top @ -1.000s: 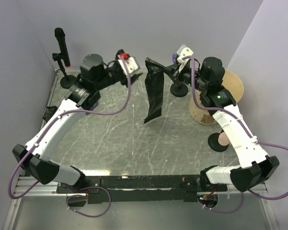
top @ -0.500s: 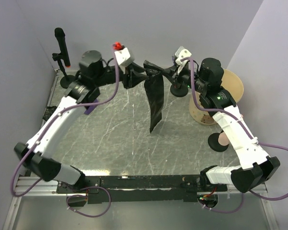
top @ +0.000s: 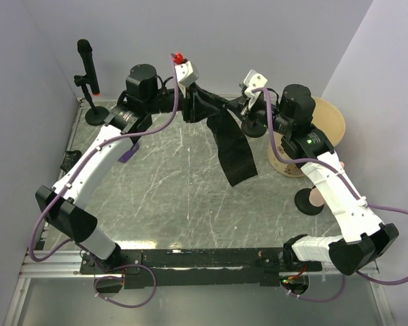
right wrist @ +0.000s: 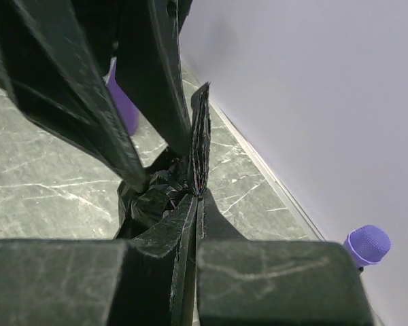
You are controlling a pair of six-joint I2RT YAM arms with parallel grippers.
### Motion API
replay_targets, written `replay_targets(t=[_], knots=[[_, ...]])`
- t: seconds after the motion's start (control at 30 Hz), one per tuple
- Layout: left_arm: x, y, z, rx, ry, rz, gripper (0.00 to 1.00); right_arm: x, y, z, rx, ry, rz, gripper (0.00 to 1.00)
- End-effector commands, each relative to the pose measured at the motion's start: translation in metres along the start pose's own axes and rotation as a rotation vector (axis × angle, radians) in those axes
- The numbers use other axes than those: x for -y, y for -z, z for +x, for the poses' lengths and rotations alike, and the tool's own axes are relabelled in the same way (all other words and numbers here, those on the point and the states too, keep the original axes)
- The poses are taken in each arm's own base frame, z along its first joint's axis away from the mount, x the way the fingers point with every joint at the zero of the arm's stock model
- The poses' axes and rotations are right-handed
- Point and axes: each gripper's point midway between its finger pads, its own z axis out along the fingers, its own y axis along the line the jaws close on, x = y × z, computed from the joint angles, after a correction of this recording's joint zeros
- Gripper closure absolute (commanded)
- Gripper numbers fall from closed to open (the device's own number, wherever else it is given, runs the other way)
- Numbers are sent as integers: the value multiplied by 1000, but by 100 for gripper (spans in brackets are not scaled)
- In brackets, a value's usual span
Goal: Put the trash bags into the trash bin
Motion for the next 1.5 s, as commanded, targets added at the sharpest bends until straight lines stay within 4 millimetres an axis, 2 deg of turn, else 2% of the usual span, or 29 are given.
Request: replay_targets(t=[0.0, 0.13, 0.33, 0.63, 0.7, 0.73, 0.8, 0.87, 0.93, 1.0, 1.07, 1.13, 1.23, 1.47], knots=[[16, -2, -23, 43, -26, 91, 57, 2, 8, -16, 37, 45, 25, 100], [12, -6, -15, 14, -46, 99, 63, 3, 8, -16, 38, 42, 30, 100], [13, -12, -5, -25, -57, 127, 64, 5, 8, -14, 32, 46, 41, 100], [8, -16, -4, -30, -88, 119, 99, -1, 9, -11, 26, 25, 19, 100], [7, -14, -3, -32, -109, 112, 99, -7, 11, -9, 13, -3, -10, 100], [8, -12, 0, -39, -118, 114, 99, -11, 14, -9, 4, -29, -31, 97], [12, -6, 6, -58, -164, 118, 99, -18, 26, -15, 9, -94, -119, 81], [16, 4, 12, -72, -249, 128, 99, -24, 44, -36, 57, -166, -215, 68], [22, 15, 25, -85, -342, 128, 99, -18, 59, -52, 114, -211, -230, 63], [25, 25, 35, -85, -457, 113, 99, -12, 66, -52, 148, -219, -226, 58], [28, 32, 36, -62, -546, 85, 99, -10, 64, -36, 122, -194, -217, 57], [32, 37, 33, -39, -618, 70, 99, -17, 57, -19, 102, -228, -266, 53], [40, 38, 34, -28, -689, 70, 99, -29, 47, -1, 91, -259, -347, 43], [59, 40, 31, -14, -773, 83, 99, -68, 25, -12, 135, -178, -493, 40]])
